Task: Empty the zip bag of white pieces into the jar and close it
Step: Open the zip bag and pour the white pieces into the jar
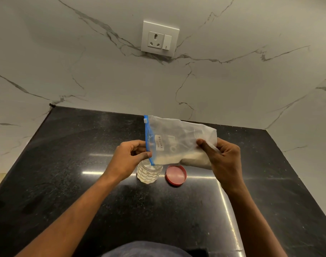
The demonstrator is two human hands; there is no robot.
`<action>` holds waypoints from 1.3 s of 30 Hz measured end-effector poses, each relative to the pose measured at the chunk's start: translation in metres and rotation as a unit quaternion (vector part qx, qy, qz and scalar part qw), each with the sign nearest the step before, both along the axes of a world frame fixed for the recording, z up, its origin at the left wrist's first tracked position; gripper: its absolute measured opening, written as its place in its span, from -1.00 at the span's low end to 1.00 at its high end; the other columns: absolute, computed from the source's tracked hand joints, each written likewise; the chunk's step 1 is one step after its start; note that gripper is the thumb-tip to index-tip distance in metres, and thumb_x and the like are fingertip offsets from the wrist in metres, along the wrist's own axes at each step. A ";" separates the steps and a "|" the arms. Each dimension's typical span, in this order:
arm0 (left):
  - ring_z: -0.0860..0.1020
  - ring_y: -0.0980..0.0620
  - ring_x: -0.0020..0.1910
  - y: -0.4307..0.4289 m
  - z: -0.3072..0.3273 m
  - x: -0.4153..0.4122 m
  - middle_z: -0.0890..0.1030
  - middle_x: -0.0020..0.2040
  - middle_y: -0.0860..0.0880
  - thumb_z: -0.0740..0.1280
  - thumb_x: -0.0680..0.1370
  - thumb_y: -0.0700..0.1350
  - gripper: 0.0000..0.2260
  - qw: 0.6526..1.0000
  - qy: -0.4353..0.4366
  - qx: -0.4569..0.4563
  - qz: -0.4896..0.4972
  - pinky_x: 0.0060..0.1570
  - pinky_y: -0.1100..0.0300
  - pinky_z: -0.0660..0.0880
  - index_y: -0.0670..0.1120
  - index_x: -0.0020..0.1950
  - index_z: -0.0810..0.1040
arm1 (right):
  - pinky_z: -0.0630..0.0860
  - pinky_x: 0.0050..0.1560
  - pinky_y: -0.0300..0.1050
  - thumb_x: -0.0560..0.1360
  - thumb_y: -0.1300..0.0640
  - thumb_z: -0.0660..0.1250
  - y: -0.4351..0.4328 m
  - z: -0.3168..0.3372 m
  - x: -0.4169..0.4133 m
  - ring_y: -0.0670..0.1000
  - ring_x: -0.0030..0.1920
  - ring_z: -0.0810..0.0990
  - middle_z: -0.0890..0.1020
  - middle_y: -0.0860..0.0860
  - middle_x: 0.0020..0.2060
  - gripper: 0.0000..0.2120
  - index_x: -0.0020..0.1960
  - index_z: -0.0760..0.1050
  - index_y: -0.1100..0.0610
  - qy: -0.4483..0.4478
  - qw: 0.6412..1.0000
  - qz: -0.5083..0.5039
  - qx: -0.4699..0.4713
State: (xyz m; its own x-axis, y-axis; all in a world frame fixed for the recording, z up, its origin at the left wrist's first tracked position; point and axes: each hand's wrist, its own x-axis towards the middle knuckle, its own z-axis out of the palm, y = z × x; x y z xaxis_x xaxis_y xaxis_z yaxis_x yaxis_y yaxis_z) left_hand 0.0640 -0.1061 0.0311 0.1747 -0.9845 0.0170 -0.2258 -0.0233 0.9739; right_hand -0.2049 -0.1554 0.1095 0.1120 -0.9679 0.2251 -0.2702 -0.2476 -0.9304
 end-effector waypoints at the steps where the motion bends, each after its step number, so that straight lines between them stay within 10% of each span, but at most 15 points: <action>1: 0.75 0.13 0.06 0.001 0.000 0.000 0.77 0.06 0.05 0.50 0.57 -0.25 -0.76 1.000 0.008 0.000 -0.001 0.06 0.23 0.69 -0.01 0.20 0.69 | 0.65 -0.26 -0.20 0.47 -0.05 0.47 0.000 0.000 0.001 0.04 -0.21 0.72 0.75 0.08 -0.19 -0.70 -0.09 0.70 0.21 -0.004 1.000 -0.001 -0.001; 39: 0.77 0.11 0.04 -0.002 -0.008 -0.003 0.80 0.02 0.08 0.54 0.52 -0.27 -0.71 0.997 0.072 -0.019 0.009 0.07 0.22 0.68 0.06 0.14 0.71 | 0.67 -0.22 -0.24 0.48 0.01 0.47 -0.001 0.007 0.001 -0.05 -0.17 0.74 0.76 -0.10 -0.15 -0.93 -0.08 0.68 -0.02 0.001 1.000 0.001 -0.030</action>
State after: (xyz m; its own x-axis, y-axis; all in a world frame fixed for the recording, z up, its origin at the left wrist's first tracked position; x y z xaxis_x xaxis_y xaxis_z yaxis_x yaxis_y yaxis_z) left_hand 0.0615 -0.1082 0.0232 0.1955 -0.9803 0.0283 -0.0844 0.0120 0.9964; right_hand -0.2038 -0.1565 0.1165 0.1145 -0.9522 0.2832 -0.2715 -0.3042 -0.9131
